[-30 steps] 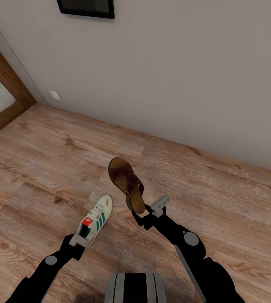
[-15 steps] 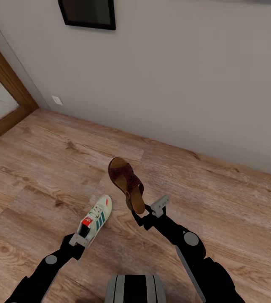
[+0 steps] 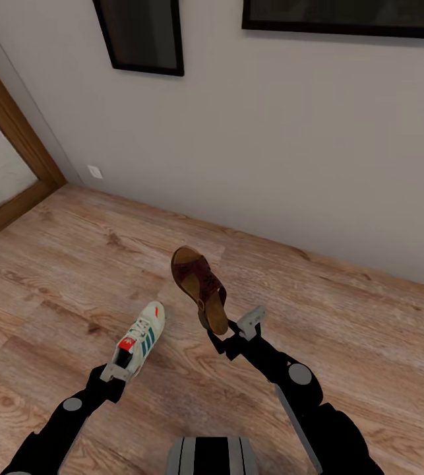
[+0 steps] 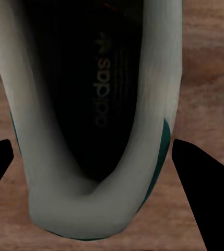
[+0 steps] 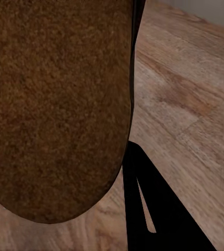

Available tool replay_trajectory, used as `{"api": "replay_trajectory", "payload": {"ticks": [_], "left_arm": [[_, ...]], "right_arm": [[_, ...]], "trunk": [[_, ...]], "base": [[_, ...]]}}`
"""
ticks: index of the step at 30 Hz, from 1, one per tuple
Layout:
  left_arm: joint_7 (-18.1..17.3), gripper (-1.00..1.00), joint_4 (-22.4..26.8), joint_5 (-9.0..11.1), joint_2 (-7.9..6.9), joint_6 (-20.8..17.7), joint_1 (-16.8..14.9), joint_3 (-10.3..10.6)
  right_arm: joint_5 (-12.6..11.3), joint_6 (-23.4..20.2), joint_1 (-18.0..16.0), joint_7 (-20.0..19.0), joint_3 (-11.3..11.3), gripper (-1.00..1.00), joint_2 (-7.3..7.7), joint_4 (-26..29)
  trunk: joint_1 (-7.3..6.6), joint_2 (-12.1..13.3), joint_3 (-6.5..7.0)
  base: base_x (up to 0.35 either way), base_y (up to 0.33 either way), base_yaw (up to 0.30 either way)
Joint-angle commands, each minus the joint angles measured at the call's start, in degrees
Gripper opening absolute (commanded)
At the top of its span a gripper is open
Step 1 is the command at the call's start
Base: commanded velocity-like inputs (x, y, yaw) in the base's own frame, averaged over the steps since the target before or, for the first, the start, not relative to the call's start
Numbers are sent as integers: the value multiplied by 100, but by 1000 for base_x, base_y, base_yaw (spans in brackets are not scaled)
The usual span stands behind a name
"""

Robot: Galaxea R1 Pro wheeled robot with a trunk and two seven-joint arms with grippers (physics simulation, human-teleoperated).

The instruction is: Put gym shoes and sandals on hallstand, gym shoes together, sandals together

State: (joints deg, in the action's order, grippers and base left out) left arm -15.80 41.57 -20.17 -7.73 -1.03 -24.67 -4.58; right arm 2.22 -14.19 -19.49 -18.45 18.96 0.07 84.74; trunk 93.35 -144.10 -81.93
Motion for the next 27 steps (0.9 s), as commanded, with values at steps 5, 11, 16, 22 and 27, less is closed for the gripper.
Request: {"api": "replay_trajectory", "payload": {"ticks": [5,11,16,22,27], "left_arm": [[-31,-100,18,-34,5,14,36,-978],[-29,-100,18,-32,33,35,41,-1333],[-16,-100,18,-28,57,49,41,-1381],[150,-100,20,-20,75,69,45,-1382],[477,-100,17,9,88,82,49,-1378]], "right_arm": [[43,62,211,106,-1715,-100,99,-452],[58,894,470,97,-2330,-100,105,-1296],[80,1661,707,111,-2436,-100,112,-1775],[91,2541,959,243,-2989,-100,129,-2538],[93,3622,1024,293,-3269,-100,133,-3157]], "trunk": [[-13,5,133],[-29,14,319],[-42,20,475],[-57,28,661],[-70,35,816]], "base": [[0,0,-43],[0,0,-78],[0,0,-83],[0,0,-86],[0,0,-86]]}}
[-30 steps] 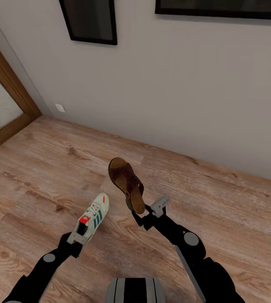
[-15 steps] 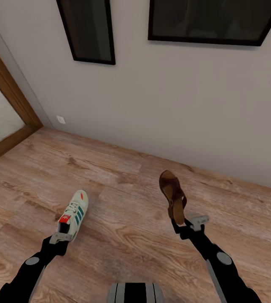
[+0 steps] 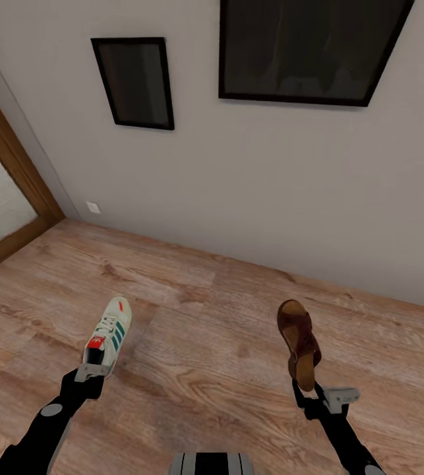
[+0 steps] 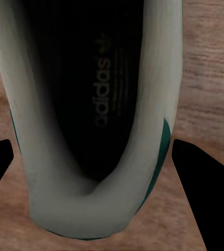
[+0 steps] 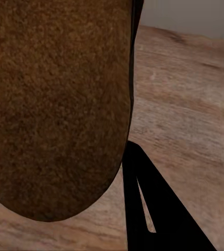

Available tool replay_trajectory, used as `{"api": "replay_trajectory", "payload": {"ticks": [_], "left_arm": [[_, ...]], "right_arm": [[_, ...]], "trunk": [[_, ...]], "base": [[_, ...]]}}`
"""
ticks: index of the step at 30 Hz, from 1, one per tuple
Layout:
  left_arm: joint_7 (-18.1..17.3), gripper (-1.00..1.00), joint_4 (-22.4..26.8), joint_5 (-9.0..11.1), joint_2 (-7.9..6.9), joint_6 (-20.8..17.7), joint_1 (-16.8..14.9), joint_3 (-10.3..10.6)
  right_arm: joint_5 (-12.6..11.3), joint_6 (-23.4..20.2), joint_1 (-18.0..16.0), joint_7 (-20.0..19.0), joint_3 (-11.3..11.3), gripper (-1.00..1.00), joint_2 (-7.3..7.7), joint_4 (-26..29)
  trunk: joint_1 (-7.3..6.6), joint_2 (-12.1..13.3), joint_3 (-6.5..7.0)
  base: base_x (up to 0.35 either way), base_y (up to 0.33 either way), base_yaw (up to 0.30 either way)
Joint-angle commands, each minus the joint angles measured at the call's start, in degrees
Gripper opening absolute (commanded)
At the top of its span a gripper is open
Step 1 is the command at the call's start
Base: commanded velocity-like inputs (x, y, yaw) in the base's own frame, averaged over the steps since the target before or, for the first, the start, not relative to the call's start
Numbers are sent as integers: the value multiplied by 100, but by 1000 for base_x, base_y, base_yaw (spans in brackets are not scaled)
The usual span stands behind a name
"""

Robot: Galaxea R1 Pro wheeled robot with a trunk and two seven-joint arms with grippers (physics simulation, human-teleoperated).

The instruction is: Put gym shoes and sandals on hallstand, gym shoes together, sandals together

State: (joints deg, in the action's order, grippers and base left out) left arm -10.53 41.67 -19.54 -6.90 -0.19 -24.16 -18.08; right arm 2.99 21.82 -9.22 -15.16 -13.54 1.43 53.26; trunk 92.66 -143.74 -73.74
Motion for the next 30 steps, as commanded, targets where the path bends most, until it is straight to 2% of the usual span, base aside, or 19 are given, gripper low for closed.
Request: {"api": "replay_trajectory", "payload": {"ticks": [1,5,7,9,12,18,30], "left_arm": [[-23,-100,5,-52,7,-1,-2,-26],[50,-100,-8,-40,17,1,-1,-27],[71,-100,-18,-20,23,1,-1,-28],[82,-100,-25,133,31,8,-1,-29],[85,-100,-57,276,35,15,-1,-29],[86,-100,-71,306,40,26,-1,-29],[86,-100,-72,310,40,28,-1,-29]], "right_arm": [[17,151,8,-31,-37,-100,-3,-93],[13,647,75,149,-106,-100,2,-500],[15,949,126,475,-184,-100,3,-759],[17,1277,156,838,-236,-100,3,-1071],[17,1410,170,961,-252,-100,1,-1326],[9,1430,173,988,-263,-100,6,-1680],[8,1431,173,988,-270,-100,6,-1721]], "trunk": [[-3,0,28],[-14,6,153],[-19,8,215],[-24,11,277],[-32,15,370],[-47,23,556],[-78,39,919]], "base": [[0,0,-86],[0,0,-87],[0,0,-90],[0,0,-95],[0,0,-99],[0,0,-98],[0,0,-161]]}}
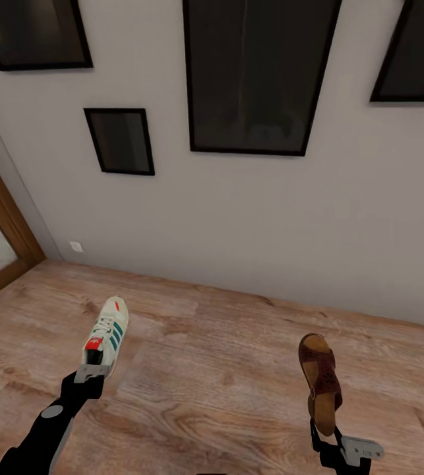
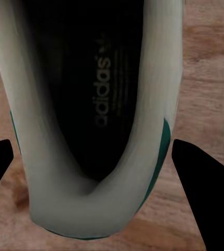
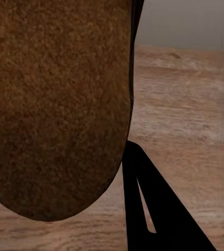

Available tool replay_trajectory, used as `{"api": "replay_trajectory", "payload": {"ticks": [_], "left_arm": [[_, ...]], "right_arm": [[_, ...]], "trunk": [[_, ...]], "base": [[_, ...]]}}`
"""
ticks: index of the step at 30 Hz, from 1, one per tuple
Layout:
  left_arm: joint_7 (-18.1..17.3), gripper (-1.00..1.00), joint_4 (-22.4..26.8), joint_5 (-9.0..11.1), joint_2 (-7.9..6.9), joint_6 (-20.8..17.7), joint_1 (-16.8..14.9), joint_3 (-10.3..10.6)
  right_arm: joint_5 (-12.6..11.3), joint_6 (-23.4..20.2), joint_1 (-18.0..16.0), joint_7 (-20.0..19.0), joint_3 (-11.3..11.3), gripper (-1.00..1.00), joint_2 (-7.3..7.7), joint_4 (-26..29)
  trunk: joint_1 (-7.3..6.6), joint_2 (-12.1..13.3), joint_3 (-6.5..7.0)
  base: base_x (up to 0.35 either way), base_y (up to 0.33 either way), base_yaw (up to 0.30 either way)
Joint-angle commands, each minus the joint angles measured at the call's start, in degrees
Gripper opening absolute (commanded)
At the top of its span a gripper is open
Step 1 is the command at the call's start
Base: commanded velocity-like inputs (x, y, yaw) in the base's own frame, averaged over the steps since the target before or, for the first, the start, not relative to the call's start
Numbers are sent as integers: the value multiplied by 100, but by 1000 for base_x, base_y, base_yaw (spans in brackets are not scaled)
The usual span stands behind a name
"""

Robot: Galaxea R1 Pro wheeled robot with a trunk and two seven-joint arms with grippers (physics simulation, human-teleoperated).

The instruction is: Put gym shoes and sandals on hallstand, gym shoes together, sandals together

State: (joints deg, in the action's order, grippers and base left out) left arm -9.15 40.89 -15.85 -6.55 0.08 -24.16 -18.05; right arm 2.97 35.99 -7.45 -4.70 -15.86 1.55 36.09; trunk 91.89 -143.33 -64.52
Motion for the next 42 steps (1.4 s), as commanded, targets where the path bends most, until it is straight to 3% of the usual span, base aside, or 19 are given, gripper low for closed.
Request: {"api": "replay_trajectory", "payload": {"ticks": [1,8,18,42], "left_arm": [[-52,-100,6,-58,5,1,-1,-32],[-52,-100,6,-58,5,1,-3,-32],[-52,-100,6,-58,5,1,-2,-32],[-60,-100,6,144,13,11,-1,-32]], "right_arm": [[10,13,-5,-57,-39,-100,-5,-5],[10,13,-5,-52,-40,-100,-5,-11],[5,15,-3,-45,-38,-100,-5,-15],[-16,22,-4,-24,-49,-100,-5,-183]], "trunk": [[-3,0,26],[-21,9,220],[-241,410,407],[-724,1292,870]], "base": [[0,0,-216],[0,0,-245],[0,0,-91],[0,0,-274]]}}
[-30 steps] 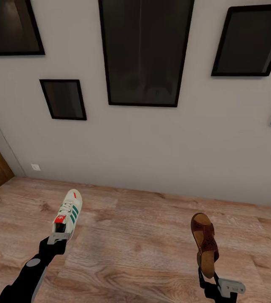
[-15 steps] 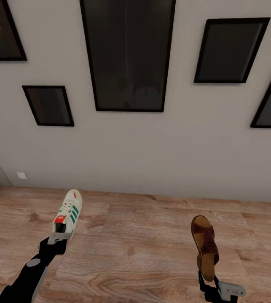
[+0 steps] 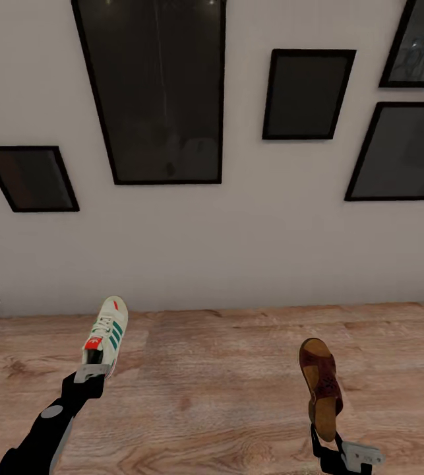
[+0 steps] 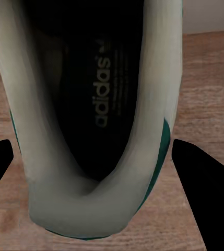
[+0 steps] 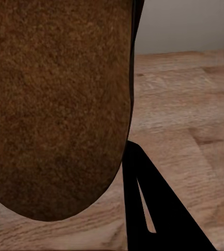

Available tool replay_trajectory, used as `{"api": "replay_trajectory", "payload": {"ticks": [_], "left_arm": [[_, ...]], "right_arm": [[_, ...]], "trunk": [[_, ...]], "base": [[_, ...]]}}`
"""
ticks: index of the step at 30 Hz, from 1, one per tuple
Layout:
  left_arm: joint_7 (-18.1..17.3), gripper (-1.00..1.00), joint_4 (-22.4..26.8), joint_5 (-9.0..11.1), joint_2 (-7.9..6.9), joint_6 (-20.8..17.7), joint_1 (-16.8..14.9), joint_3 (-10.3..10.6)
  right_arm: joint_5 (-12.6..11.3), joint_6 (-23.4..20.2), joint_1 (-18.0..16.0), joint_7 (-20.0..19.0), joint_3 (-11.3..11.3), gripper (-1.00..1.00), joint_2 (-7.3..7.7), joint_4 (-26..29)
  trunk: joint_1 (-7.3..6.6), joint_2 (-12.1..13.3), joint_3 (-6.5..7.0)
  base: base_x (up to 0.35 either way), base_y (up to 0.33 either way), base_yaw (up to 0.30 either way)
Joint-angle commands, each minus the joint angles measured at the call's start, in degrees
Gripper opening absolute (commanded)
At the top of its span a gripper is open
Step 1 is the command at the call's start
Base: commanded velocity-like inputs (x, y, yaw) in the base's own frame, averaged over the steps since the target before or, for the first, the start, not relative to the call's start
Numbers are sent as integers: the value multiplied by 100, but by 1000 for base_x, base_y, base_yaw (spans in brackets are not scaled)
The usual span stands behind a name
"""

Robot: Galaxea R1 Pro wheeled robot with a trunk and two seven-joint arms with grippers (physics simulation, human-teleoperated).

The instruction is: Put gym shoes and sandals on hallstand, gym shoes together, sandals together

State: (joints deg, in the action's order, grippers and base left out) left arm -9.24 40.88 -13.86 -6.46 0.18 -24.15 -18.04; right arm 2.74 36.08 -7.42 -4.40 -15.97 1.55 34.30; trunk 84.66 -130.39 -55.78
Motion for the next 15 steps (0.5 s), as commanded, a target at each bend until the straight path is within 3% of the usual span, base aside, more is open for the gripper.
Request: {"api": "replay_trajectory", "payload": {"ticks": [1,15], "left_arm": [[-52,-100,8,-56,4,4,-2,-33],[-52,-100,0,-55,4,8,-2,-28]], "right_arm": [[7,13,-7,-55,-37,-100,-5,-4],[7,13,-8,-57,-33,-100,-5,-10]], "trunk": [[-1,-2,-1],[-1,-2,49]], "base": [[0,0,-280],[0,0,-282]]}}
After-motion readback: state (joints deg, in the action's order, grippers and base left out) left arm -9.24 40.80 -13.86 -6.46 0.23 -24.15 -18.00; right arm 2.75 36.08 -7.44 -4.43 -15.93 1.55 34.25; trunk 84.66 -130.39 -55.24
